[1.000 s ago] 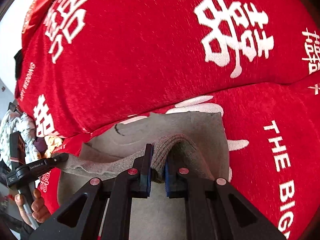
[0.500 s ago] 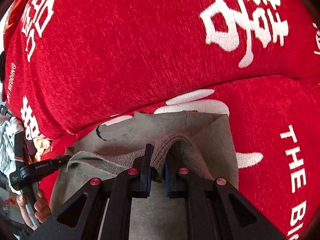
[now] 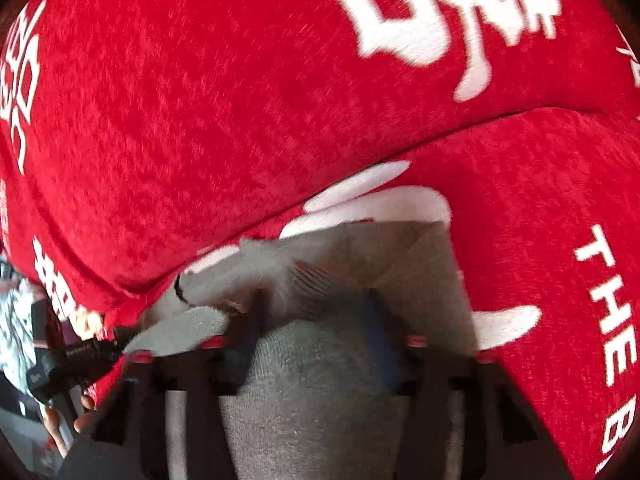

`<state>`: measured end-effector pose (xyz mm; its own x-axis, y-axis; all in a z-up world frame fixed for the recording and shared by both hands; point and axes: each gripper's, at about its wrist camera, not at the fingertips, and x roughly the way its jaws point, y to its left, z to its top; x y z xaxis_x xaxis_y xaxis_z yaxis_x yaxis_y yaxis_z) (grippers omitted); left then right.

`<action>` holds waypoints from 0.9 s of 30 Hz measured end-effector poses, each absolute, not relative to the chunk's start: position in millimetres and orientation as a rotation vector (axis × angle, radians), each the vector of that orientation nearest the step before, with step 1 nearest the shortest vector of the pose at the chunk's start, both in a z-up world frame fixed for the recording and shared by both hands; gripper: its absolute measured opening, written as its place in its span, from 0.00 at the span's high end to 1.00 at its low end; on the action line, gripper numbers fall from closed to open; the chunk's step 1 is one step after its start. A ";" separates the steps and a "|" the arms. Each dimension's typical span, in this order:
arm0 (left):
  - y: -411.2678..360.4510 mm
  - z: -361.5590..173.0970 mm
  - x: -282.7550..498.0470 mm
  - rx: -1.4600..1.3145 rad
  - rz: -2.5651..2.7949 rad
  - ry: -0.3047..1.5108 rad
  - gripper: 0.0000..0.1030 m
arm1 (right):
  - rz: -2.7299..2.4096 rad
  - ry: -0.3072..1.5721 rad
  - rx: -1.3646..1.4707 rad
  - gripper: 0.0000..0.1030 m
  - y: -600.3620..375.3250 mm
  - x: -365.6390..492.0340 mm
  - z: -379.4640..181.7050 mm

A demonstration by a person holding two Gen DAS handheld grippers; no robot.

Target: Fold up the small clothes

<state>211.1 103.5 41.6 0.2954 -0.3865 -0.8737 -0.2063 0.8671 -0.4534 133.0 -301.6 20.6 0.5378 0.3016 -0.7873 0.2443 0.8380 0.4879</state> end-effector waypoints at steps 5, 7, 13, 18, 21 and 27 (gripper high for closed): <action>111.1 66.7 213.1 -0.573 -0.186 1.242 0.92 | 0.056 0.986 0.591 0.36 -302.2 117.9 36.2; 111.7 79.3 214.0 -0.572 -0.202 1.226 0.92 | 0.062 0.982 0.544 0.36 -294.2 113.1 40.8; 105.9 107.1 187.6 -0.453 -0.227 1.107 0.92 | 0.088 0.981 0.354 0.36 -268.5 100.7 50.7; 64.6 95.2 152.0 -0.215 -0.257 1.058 0.92 | 0.132 1.006 0.174 0.36 -238.3 103.1 53.6; 50.0 65.4 157.1 -0.194 -0.260 1.142 0.92 | 0.164 1.046 0.107 0.36 -220.5 113.8 45.8; 77.4 30.9 174.8 -0.306 -0.165 1.183 0.92 | 0.055 1.116 0.036 0.36 -234.0 133.6 17.4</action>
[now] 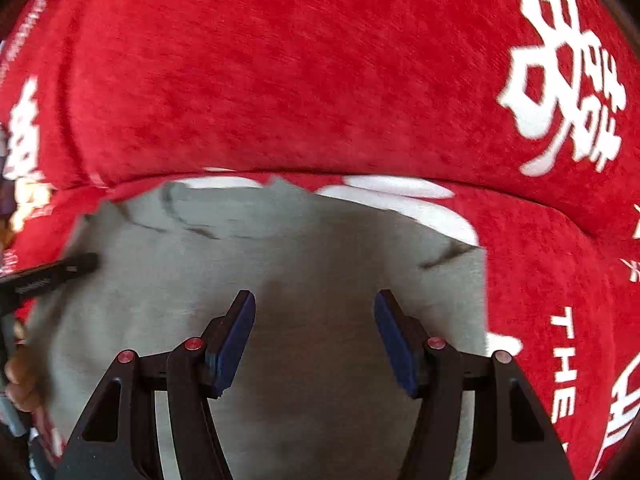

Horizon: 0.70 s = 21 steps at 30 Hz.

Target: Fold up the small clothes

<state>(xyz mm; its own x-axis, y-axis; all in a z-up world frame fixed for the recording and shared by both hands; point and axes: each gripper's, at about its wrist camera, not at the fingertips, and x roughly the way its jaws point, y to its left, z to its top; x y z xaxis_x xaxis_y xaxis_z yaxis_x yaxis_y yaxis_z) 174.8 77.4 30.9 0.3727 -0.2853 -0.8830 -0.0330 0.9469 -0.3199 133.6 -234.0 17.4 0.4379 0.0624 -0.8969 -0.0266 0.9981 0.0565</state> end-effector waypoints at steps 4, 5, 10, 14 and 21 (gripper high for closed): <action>81.9 28.3 173.4 -0.224 -0.134 1.139 0.92 | 0.048 1.090 0.077 0.36 -249.9 133.0 8.5; 81.7 28.2 173.2 -0.214 -0.136 1.132 0.92 | 0.037 1.090 0.072 0.37 -250.4 132.9 9.1; 79.4 45.0 156.0 -0.162 -0.061 1.113 0.92 | -0.067 1.070 -0.003 0.36 -248.3 119.5 25.9; 66.4 67.7 109.1 -0.128 -0.132 1.060 0.92 | 0.031 1.012 0.056 0.36 -242.0 74.1 52.8; 2.5 65.5 39.4 0.044 -0.229 0.999 0.92 | 0.125 0.975 -0.060 0.31 -180.9 26.5 51.7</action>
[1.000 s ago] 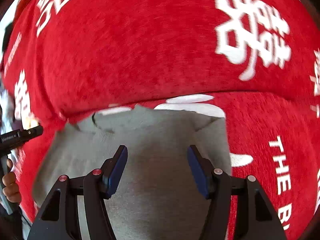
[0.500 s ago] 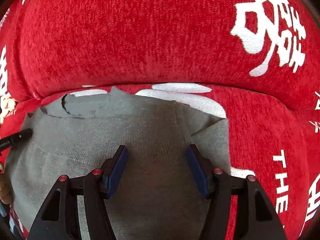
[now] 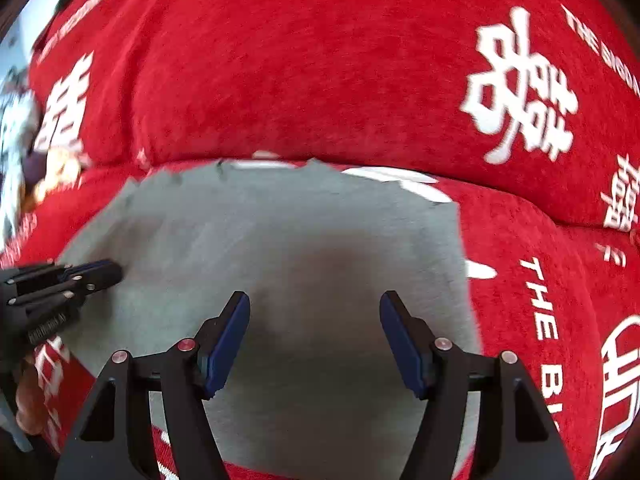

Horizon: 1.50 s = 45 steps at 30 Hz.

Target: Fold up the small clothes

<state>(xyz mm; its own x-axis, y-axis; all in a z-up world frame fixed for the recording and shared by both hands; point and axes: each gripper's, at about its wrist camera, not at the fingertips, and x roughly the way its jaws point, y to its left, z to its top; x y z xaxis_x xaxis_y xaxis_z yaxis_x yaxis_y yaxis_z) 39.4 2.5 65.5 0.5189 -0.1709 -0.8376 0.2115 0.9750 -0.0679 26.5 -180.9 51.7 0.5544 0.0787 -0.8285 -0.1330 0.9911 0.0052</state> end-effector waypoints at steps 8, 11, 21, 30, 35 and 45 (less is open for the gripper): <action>38.5 60.1 24.4 -0.020 -0.197 1.017 0.92 | 0.071 0.994 -0.046 0.31 -212.6 7.4 36.8; 45.1 69.6 15.4 -0.077 -0.176 1.020 0.92 | 0.058 0.977 -0.044 0.29 -212.4 -6.8 49.9; 44.5 50.0 -28.3 -0.073 -0.160 0.999 0.92 | 0.099 0.993 -0.066 0.30 -199.7 -47.2 31.2; 64.5 48.7 -42.6 -0.134 -0.178 1.006 0.92 | 0.090 0.994 -0.022 0.29 -230.2 -64.3 34.9; 62.8 59.7 -50.2 -0.135 -0.135 0.998 0.92 | 0.086 0.978 -0.009 0.26 -223.7 -72.9 52.8; 56.0 94.6 -47.2 -0.023 0.025 0.939 0.92 | 0.109 0.931 0.033 0.26 -211.3 -71.3 78.8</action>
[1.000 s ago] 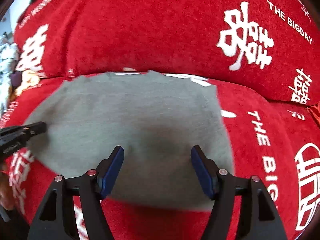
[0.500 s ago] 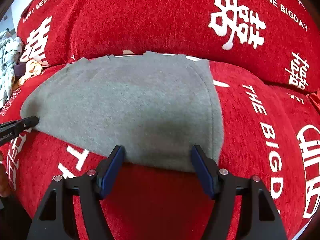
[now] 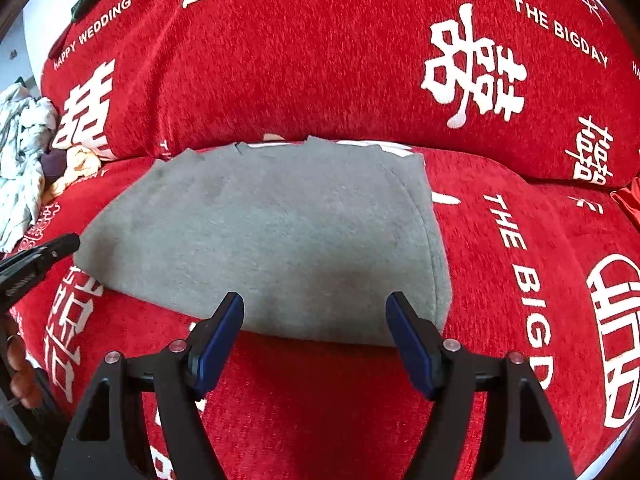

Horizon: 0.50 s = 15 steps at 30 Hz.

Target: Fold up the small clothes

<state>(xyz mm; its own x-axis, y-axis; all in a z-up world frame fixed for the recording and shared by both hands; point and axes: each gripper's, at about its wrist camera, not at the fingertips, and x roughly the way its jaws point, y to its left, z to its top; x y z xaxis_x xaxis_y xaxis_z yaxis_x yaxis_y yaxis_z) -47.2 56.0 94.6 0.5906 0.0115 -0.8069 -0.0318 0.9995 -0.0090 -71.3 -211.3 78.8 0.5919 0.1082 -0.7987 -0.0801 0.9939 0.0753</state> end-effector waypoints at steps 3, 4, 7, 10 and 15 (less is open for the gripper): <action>62.6 93.0 -45.3 -0.088 -0.003 0.956 0.97 | 0.115 0.919 0.026 0.26 -208.6 -74.2 82.2; 64.0 98.2 -50.5 -0.092 0.015 0.915 1.00 | 0.113 0.915 0.022 0.26 -208.1 -75.4 83.0; 66.3 108.4 -61.3 -0.100 0.043 0.836 0.99 | 0.114 0.914 0.020 0.26 -209.0 -77.4 83.7; 67.2 101.7 -51.7 -0.096 0.020 0.938 0.26 | 0.109 0.916 0.012 0.26 -208.0 -76.8 84.1; 79.0 109.6 -69.5 -0.143 0.108 0.824 0.02 | 0.119 0.910 0.012 0.26 -203.7 -77.5 85.2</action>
